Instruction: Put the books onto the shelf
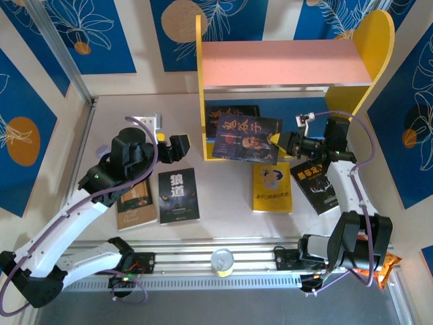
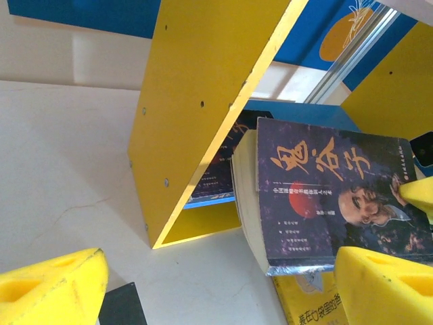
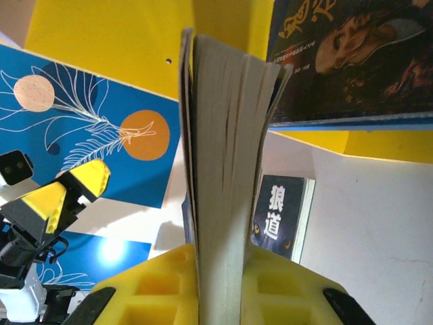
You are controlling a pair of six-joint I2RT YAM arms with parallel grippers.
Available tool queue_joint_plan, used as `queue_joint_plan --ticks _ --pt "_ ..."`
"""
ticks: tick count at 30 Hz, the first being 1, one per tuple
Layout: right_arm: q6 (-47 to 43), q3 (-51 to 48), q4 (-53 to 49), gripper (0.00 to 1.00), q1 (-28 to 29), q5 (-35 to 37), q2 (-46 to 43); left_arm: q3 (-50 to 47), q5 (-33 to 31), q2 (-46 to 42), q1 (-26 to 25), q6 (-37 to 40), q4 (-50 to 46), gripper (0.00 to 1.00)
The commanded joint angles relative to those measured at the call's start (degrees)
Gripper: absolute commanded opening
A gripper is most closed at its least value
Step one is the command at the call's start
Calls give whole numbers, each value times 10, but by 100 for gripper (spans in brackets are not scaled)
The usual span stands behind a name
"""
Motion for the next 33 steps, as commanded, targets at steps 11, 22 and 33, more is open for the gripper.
queue_joint_plan --ticks 11,22,33 --pt "-15 92 66 1 1 -49 126 19 14 -5 6 8 1 86" --pt "-38 152 50 1 17 -44 196 27 36 4 5 13 18 88" --pt "-60 221 23 1 34 -39 255 22 34 -9 6 11 15 87"
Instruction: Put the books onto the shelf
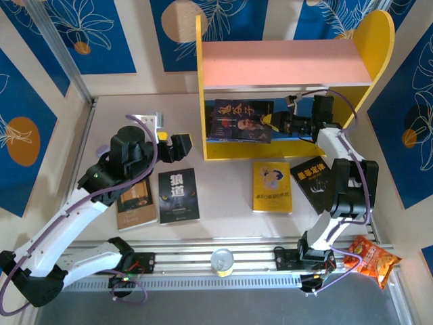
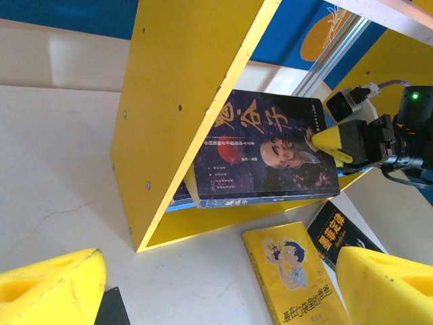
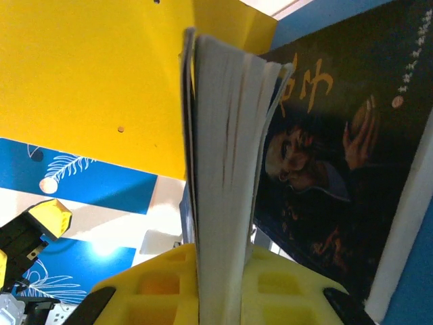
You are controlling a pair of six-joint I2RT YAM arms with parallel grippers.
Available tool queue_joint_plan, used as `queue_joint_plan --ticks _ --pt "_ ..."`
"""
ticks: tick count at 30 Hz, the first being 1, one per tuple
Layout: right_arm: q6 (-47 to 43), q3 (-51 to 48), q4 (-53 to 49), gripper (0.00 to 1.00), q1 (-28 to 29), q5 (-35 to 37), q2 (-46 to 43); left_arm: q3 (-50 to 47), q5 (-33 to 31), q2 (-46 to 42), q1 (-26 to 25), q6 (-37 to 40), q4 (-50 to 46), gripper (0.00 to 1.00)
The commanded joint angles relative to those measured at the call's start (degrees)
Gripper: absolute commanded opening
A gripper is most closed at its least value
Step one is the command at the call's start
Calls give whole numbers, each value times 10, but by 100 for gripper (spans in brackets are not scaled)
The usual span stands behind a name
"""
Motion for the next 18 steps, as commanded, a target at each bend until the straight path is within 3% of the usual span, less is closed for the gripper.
queue_joint_plan --ticks 1,18 --pt "-21 36 -15 1 4 -32 8 11 6 -14 6 11 10 87" --pt "-90 107 -75 1 22 -33 68 8 0 -16 6 13 9 87"
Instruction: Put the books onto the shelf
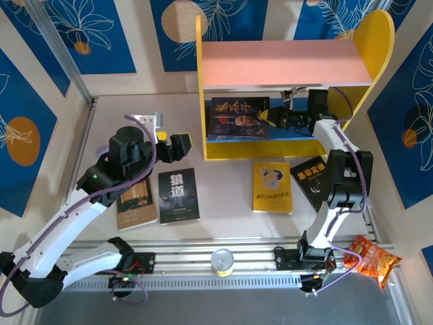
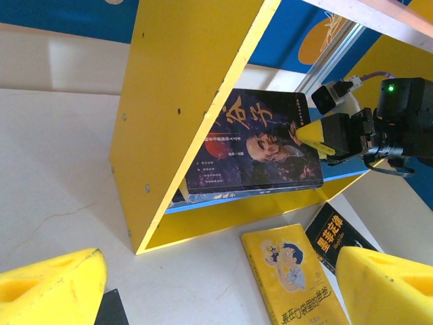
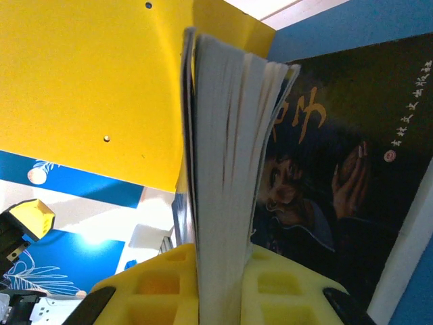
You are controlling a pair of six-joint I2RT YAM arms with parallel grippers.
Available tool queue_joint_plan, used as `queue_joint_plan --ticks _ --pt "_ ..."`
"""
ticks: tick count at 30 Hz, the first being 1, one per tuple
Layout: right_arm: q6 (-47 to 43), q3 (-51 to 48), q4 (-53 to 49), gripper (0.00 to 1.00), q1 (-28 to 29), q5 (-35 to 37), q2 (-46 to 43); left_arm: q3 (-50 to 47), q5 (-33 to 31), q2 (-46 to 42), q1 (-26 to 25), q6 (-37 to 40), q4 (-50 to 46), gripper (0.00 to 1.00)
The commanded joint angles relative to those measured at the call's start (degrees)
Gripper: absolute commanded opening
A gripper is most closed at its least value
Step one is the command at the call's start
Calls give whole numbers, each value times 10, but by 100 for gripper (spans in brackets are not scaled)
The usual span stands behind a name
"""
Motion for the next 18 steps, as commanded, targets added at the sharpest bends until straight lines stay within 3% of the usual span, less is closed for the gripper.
queue_joint_plan --ticks 1,13,18 --pt "-34 30 -23 1 7 -34 8 9 0 -11 6 13 8 87" --pt "-50 72 -61 4 10 -13 49 14 -7 2 6 22 8 88" --pt "-64 92 -88 10 10 -3 58 17 -7 5 8 25 10 87"
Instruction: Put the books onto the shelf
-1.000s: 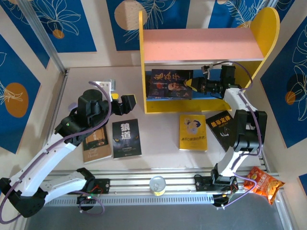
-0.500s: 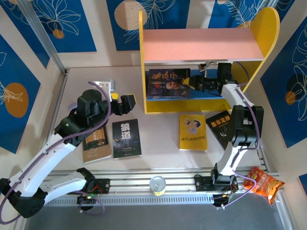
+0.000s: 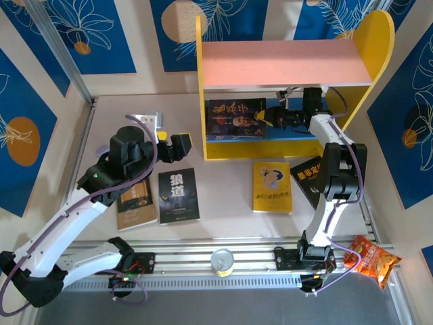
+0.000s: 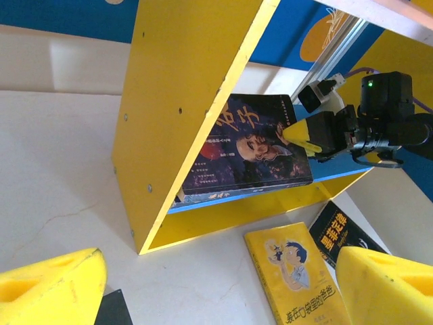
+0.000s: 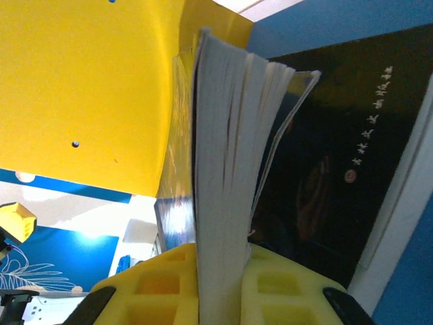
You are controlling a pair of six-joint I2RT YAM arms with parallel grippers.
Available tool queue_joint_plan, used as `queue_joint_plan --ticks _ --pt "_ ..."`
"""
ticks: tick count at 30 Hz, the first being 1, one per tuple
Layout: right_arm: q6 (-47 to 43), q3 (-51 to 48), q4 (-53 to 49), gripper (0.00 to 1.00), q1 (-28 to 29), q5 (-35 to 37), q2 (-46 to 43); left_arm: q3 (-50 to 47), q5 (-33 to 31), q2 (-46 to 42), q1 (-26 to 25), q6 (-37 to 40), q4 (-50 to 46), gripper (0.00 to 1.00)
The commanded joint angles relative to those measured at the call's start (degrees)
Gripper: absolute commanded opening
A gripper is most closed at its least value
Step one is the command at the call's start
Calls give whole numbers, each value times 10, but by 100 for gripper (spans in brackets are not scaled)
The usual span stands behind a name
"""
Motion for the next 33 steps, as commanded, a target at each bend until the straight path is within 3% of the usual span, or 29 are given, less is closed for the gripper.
queue_joint_plan --ticks 1,7,16,33 --pt "-23 37 -31 13 4 -9 -1 17 -7 2 7 16 11 88" --pt "-30 44 -49 30 5 15 -7 14 -9 2 7 16 13 88" --pt "-13 43 -49 44 4 51 -8 8 -15 -13 8 16 5 88" --pt "4 -55 -45 53 1 132 -102 -1 -17 -20 8 15 -4 88"
